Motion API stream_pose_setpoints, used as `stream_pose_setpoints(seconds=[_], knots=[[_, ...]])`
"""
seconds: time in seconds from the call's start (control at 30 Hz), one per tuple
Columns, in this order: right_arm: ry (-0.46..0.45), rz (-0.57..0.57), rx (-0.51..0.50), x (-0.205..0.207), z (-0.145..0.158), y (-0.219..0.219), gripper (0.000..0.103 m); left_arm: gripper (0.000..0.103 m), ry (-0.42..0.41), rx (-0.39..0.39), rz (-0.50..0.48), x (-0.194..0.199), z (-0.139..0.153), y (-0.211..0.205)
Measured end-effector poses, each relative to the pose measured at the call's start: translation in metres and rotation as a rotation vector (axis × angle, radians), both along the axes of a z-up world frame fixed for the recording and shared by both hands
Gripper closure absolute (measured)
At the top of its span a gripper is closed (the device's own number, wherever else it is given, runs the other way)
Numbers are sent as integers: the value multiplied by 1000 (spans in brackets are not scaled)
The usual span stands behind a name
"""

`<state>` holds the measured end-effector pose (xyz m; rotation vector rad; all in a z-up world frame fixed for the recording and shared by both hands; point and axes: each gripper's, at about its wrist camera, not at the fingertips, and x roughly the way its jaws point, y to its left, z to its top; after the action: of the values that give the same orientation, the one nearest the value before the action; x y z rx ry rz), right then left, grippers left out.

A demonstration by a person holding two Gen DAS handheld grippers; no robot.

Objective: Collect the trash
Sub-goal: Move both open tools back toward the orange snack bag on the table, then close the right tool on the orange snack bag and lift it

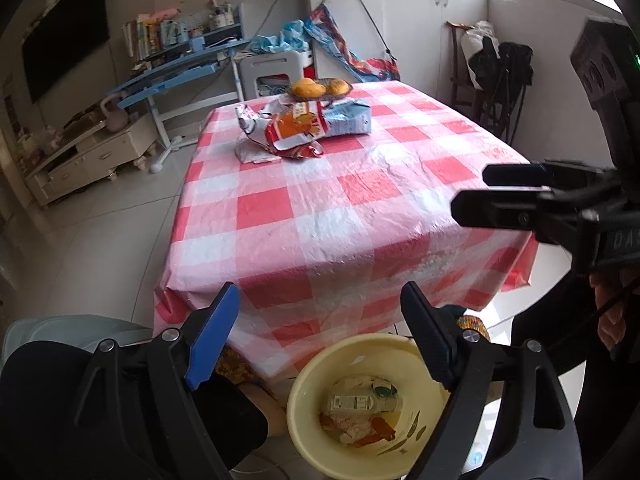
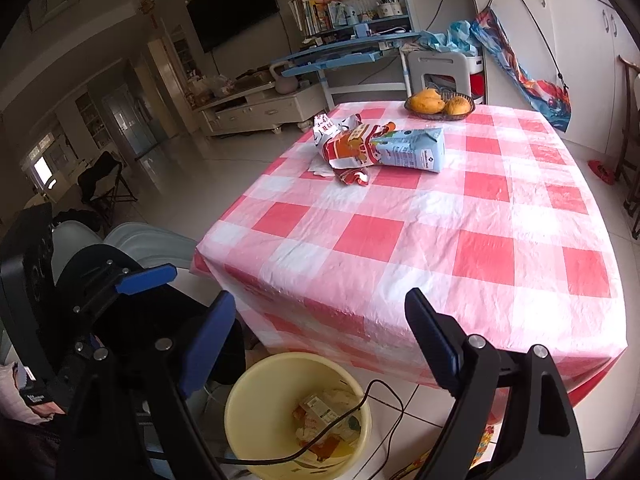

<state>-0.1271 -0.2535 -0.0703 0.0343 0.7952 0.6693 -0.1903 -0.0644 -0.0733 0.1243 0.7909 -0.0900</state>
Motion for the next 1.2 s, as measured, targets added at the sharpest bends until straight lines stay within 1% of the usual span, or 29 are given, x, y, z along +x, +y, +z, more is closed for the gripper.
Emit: stream_pose_setpoints(seconds=[0.17, 0.37, 0.47, 0.57, 0.67, 0.73, 0.87, 1.0, 1.1, 1.2], knots=[[-22, 5, -14, -1, 0, 5, 20, 23, -4, -63, 56, 4, 4, 14], [-43, 29, -34, 0, 0, 15, 20, 23, 29, -183, 132, 12, 3, 37], [-61, 41, -28, 9, 7, 21, 20, 23, 43, -239, 178, 15, 0, 49], [-74, 42, -28, 30, 17, 24, 20, 23, 48, -270, 198, 16, -1, 53], [-75, 25, -15, 64, 24, 27, 20, 23, 55, -278, 196, 18, -3, 52], [-84, 0, -35, 88, 25, 31, 20, 23, 59, -280, 191, 20, -4, 52], [-82, -12, -56, 129, 24, 45, 20, 22, 76, -296, 186, 24, -6, 52], [-99, 24, -96, 160, 18, 70, 19, 22, 96, -325, 187, 29, -8, 55], [-90, 29, -153, 183, 5, 88, 18, 22, 111, -345, 188, 32, -11, 57], [-81, 41, -182, 193, -5, 97, 18, 22, 127, -359, 192, 36, -14, 60]])
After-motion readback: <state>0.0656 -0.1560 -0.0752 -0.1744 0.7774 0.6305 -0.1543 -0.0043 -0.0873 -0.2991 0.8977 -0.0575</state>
